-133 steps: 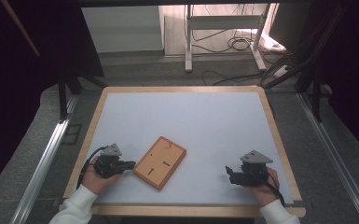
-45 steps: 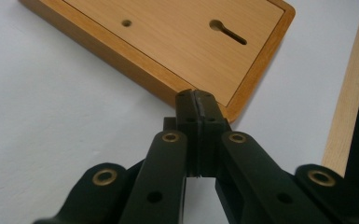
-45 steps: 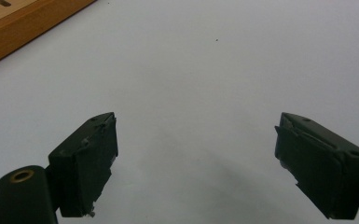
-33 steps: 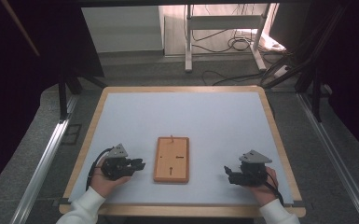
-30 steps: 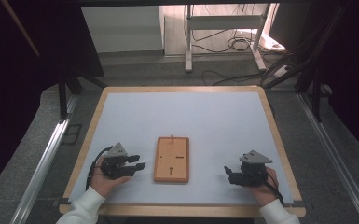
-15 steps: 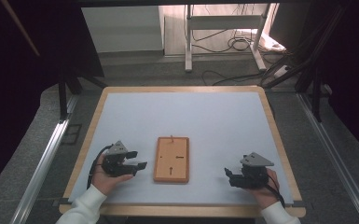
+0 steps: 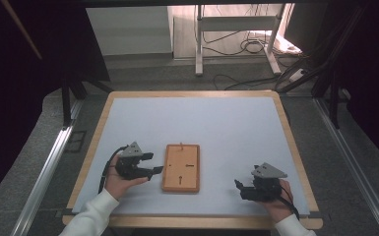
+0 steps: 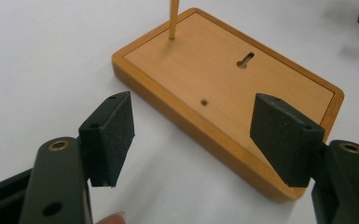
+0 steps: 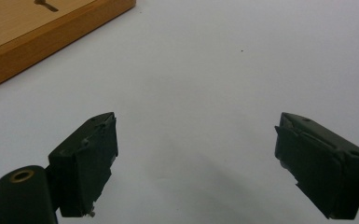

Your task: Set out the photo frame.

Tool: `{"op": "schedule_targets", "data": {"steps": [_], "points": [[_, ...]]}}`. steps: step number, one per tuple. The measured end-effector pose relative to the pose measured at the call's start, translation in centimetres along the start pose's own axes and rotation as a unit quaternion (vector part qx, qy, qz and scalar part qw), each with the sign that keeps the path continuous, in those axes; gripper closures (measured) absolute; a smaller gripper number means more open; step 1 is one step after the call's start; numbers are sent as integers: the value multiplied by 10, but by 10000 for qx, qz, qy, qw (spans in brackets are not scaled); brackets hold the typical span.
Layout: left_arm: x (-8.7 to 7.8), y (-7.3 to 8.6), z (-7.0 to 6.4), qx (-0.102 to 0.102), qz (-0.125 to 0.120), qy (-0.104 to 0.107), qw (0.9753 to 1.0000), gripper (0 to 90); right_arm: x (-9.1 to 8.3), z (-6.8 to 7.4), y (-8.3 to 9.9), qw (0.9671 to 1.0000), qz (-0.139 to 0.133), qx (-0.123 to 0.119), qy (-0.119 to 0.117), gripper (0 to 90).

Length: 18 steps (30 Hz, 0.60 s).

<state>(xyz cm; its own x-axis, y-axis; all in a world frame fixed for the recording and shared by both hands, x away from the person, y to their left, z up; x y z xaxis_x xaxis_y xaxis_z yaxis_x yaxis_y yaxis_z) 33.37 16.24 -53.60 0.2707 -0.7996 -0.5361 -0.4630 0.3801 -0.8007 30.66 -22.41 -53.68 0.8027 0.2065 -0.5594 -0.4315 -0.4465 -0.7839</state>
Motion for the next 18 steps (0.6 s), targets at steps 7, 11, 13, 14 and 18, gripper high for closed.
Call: {"op": "schedule_targets", "data": {"steps": [7,11,13,14,18], "points": [[17,-14,0,168,114,112,9997,310,-2,4,0,10000,-36,-40,-60,131],[23,-21,0,271,142,161,9994,313,-3,7,-1,9999,-55,-52,-142,131],[26,-24,0,297,148,178,9993,314,-3,8,-1,9998,-73,-64,-164,131],[27,-25,0,311,150,192,9992,313,-3,9,-1,9998,-79,-72,-182,130],[32,-29,0,359,164,210,9990,314,-3,10,0,9997,-82,-70,-215,130]]}}
Point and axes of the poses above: each handheld gripper's, and its own axes: x roughly forward along the jaws, y roughly out of its underside, z roughly to its left, the point moved 4 cm from there along x, roughly forward along the jaws, and after that the axes turned 14 degrees about y, right-handed, at the moved point
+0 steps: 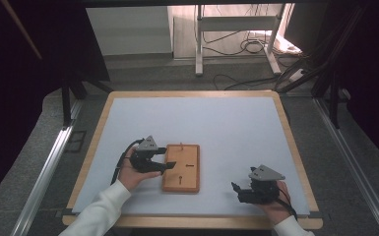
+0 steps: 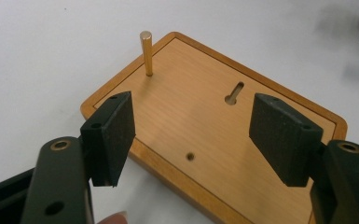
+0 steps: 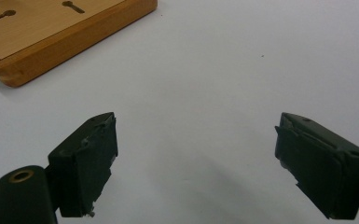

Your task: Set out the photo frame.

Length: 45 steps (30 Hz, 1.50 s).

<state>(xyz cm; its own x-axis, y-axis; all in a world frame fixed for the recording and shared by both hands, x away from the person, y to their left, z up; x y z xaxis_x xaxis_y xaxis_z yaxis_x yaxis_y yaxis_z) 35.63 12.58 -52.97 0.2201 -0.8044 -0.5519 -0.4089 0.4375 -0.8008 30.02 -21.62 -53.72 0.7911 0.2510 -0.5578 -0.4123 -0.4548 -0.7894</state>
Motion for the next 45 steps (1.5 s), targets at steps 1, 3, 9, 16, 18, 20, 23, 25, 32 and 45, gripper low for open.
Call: {"op": "schedule_targets", "data": {"steps": [1,3,9,16,18,20,23,25,32,45], "points": [[1,-1,1,8,4,-1,10000,314,0,0,0,10000,0,0,0,130],[4,-4,2,-10,5,15,10000,313,-1,0,0,10000,-13,1,-18,129],[11,-9,5,-4,15,26,10000,312,-1,1,0,10000,-38,5,-33,129],[22,-17,13,-4,3,16,10000,316,-2,2,0,10000,-44,-19,-43,129],[24,-18,15,-6,10,29,10000,317,-2,2,0,10000,-43,-20,-43,129],[28,-20,19,0,14,56,10000,324,-1,2,0,10000,-42,-23,-42,129],[33,-22,25,-48,32,103,9999,347,-1,2,0,10000,-34,-20,-47,129],[37,-22,31,-38,77,117,9999,368,-1,2,0,10000,-33,-19,-48,129],[45,-27,38,10,128,134,9998,423,-1,4,0,10000,-58,-30,-72,129],[53,-28,49,4,113,256,9996,650,0,10,-2,9998,-73,-108,-151,129]]}}
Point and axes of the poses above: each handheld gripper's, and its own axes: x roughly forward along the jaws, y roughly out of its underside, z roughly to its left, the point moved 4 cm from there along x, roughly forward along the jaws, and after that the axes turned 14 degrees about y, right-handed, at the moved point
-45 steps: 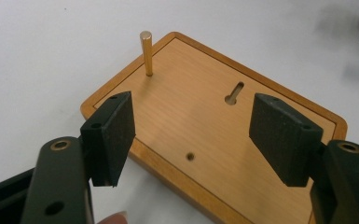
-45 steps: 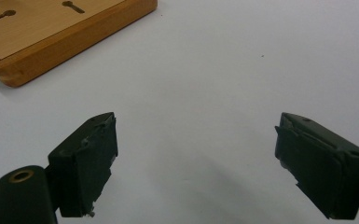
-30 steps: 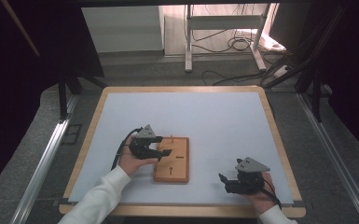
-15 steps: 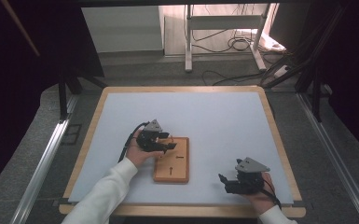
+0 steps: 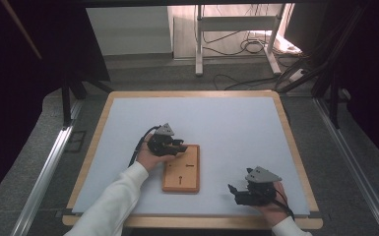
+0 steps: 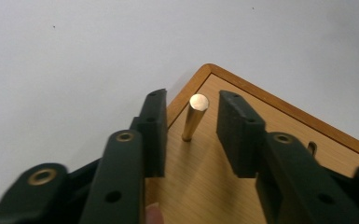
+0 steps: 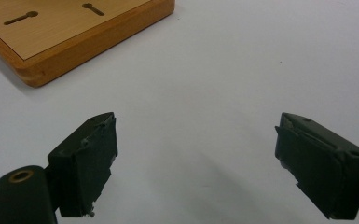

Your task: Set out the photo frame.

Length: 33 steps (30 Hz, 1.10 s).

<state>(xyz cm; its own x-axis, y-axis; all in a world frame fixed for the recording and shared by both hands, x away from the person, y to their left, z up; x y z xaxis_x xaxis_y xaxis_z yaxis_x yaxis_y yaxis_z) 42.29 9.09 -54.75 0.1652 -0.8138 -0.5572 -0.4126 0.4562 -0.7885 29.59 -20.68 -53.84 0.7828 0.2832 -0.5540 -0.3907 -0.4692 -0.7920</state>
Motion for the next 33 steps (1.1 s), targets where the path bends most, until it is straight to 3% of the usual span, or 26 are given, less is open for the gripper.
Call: {"op": "schedule_targets", "data": {"steps": [11,19,33], "points": [[5,0,4,-3,29,61,10000,822,1,2,0,10000,15,-13,-24,129],[5,-2,5,-49,148,135,9998,842,1,7,-3,9999,-29,-80,-79,129],[4,-4,10,-284,244,388,9985,833,4,34,-15,9968,-134,-787,-92,121]]}}
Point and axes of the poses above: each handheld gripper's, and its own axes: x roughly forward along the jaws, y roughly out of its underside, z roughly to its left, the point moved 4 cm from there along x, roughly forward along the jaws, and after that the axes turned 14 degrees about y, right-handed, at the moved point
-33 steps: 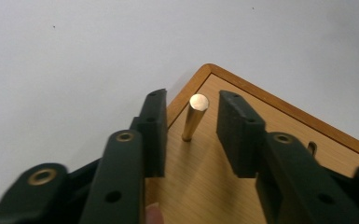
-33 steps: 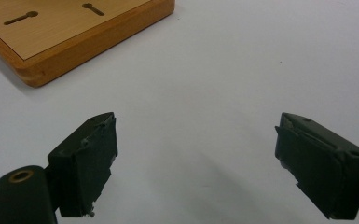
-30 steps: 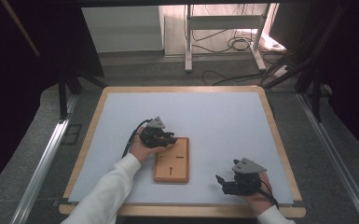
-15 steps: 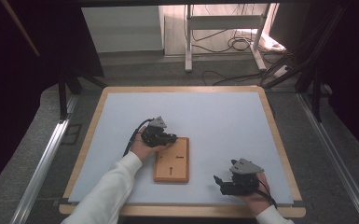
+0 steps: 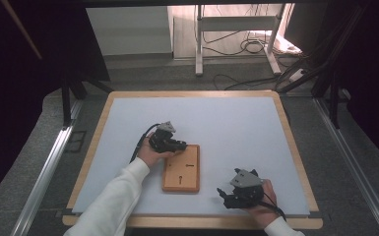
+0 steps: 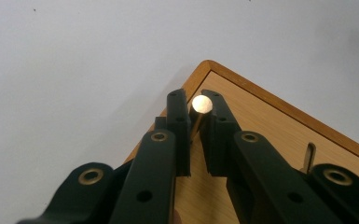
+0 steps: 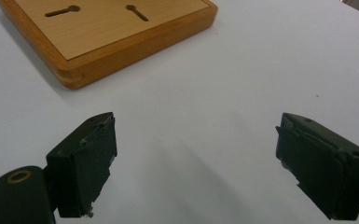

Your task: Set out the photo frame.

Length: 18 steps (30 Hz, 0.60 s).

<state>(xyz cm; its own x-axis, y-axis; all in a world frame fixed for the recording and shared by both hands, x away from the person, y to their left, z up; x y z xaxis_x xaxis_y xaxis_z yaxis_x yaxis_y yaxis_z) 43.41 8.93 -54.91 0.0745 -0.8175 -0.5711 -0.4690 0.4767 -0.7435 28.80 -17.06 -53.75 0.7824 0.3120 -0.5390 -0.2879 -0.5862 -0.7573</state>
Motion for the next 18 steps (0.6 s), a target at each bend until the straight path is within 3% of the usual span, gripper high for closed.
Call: {"op": "schedule_targets", "data": {"steps": [9,18], "points": [[-1,-3,4,-238,26,154,9996,833,8,25,-19,9989,-117,-445,-41,102],[-1,-4,7,-331,26,271,9991,832,16,45,-29,9966,-156,-809,-55,86]]}}
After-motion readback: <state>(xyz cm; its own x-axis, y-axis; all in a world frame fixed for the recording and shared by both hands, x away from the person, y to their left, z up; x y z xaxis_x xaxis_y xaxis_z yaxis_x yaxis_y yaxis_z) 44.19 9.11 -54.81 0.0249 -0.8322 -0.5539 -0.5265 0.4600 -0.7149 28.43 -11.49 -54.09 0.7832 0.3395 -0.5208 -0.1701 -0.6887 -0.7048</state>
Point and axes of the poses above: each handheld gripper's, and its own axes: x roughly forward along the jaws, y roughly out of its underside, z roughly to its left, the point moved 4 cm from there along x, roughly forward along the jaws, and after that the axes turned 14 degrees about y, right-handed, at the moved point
